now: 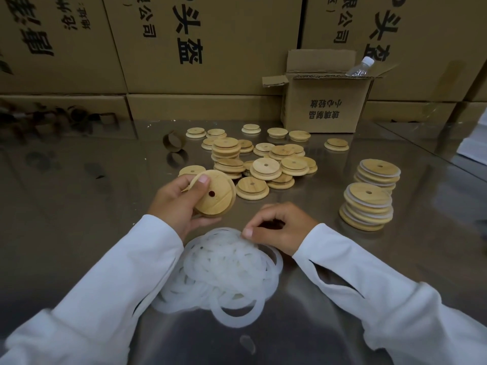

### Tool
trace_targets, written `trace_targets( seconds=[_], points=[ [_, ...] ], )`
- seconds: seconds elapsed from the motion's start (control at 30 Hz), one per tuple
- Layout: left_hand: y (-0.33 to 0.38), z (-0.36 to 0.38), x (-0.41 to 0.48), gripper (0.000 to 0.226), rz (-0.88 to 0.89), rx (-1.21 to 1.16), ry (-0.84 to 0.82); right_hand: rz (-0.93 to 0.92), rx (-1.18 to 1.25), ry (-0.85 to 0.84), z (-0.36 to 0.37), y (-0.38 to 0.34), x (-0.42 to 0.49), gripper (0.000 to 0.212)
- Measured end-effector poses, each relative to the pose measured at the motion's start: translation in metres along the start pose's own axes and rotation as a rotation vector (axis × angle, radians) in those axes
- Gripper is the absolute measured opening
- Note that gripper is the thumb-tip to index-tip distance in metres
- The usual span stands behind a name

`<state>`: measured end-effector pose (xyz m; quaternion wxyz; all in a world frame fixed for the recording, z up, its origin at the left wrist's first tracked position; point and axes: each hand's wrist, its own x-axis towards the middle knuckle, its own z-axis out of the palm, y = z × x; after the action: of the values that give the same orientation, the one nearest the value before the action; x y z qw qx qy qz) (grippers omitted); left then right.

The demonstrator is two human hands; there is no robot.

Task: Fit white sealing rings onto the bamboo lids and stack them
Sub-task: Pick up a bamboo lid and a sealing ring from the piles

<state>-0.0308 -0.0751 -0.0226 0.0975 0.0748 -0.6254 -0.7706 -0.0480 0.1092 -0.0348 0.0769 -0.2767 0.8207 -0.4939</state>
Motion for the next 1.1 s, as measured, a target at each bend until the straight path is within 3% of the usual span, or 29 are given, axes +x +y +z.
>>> trace_targets(
  seconds=[0.33, 0.43, 0.53, 0.63, 0.73, 0.83, 1.1],
  points=[
    [0.001, 0.002, -0.004, 0.015, -0.075, -0.058, -0.029, -0.01, -0.075, -0.106, -0.006, -0.003, -0.001, 0.02],
    [0.002, 0.004, -0.006, 0.016, -0.102, -0.047, -0.076, -0.013, 0.127, -0.017, -0.012, -0.003, -0.001, 0.02],
    [0.005, 0.007, -0.009, 0.016, -0.142, -0.062, -0.128, 0.022, 0.49, 0.129, -0.017, -0.001, 0.0, 0.002],
    [0.006, 0.011, -0.012, 0.019, -0.178, -0.076, -0.167, 0.061, 0.635, 0.218, -0.017, 0.0, 0.004, 0.011],
    [0.006, 0.014, -0.014, 0.037, -0.222, -0.079, -0.188, 0.105, 0.652, 0.276, -0.01, -0.004, 0.006, 0.006],
    [0.005, 0.015, -0.015, 0.046, -0.224, -0.063, -0.231, 0.166, 0.569, 0.384, -0.002, -0.007, 0.011, 0.019],
    [0.0, 0.011, -0.014, 0.017, -0.108, 0.063, -0.326, 0.172, 0.601, 0.443, 0.009, -0.016, 0.009, 0.022]
  ],
)
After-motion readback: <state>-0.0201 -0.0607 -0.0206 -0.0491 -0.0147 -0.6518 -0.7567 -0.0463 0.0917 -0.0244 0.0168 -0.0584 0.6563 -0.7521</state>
